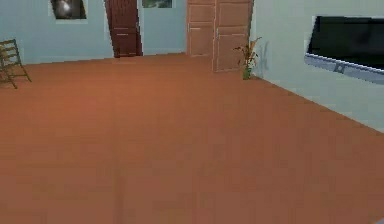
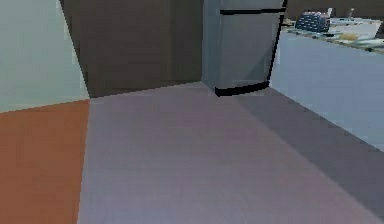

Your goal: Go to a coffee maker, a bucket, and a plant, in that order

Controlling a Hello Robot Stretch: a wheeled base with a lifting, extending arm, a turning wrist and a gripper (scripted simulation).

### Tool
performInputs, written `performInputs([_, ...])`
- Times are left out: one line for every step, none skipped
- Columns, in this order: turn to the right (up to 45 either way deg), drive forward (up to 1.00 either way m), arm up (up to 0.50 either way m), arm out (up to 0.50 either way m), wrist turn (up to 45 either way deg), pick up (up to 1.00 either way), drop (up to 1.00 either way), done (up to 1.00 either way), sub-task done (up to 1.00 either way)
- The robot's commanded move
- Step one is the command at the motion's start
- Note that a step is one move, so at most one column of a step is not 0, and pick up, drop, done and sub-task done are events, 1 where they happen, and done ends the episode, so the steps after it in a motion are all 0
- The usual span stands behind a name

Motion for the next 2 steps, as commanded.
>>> performInputs([0.0,1.0,0.0,0.0,0.0,0.0,0.0,0.0,0.0])
performInputs([0.0,1.0,0.0,0.0,0.0,0.0,0.0,0.0,0.0])
